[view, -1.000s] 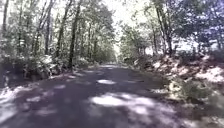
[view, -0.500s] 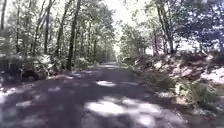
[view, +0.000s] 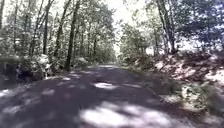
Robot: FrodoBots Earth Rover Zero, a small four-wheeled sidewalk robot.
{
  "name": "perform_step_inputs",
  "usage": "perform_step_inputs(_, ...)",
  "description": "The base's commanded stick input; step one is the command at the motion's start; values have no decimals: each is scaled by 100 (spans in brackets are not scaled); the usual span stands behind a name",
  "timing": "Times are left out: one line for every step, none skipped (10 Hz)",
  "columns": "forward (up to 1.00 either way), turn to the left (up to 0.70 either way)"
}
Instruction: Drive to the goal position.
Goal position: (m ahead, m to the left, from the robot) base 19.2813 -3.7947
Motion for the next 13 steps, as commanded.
perform_step_inputs(45, -27)
perform_step_inputs(45, -27)
perform_step_inputs(45, -27)
perform_step_inputs(45, -25)
perform_step_inputs(45, -11)
perform_step_inputs(45, 0)
perform_step_inputs(45, 0)
perform_step_inputs(45, -9)
perform_step_inputs(45, -27)
perform_step_inputs(45, -27)
perform_step_inputs(45, -27)
perform_step_inputs(45, -7)
perform_step_inputs(45, 0)
